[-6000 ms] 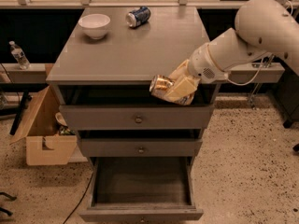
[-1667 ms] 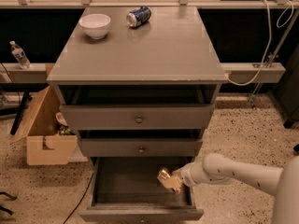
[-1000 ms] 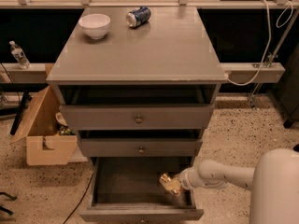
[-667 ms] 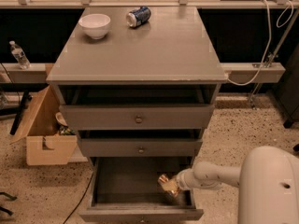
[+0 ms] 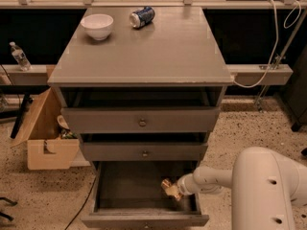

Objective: Place orange can into bottom drawer

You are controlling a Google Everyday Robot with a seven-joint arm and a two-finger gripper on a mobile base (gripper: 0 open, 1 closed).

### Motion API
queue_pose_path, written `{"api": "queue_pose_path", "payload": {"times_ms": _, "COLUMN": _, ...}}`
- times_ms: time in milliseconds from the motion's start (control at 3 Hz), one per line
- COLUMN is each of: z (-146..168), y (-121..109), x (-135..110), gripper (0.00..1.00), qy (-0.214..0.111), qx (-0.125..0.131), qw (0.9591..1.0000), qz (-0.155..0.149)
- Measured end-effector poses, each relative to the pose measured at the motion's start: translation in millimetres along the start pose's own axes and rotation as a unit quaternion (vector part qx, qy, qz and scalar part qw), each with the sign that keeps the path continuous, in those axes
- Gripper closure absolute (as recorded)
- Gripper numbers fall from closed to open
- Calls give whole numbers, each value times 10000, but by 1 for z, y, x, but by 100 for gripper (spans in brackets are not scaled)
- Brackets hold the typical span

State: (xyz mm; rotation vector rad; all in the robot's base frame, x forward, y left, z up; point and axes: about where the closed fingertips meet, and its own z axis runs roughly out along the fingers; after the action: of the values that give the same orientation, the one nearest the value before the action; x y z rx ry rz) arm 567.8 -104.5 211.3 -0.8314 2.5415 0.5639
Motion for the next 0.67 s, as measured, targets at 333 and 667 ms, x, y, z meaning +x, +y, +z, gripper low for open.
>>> {"api": "queue_pose_path", "payload": {"times_ms": 333, "z": 5, "y": 1, "x": -4, "gripper": 5, "qy": 1, "qx": -131, "qw": 9999, "qz": -72}}
{"api": "queue_pose_path", "payload": {"times_ms": 667, "z": -1, "y": -1, "x": -4, "gripper": 0, "qy": -60, "qx": -279, "qw": 9996, "qz": -81}}
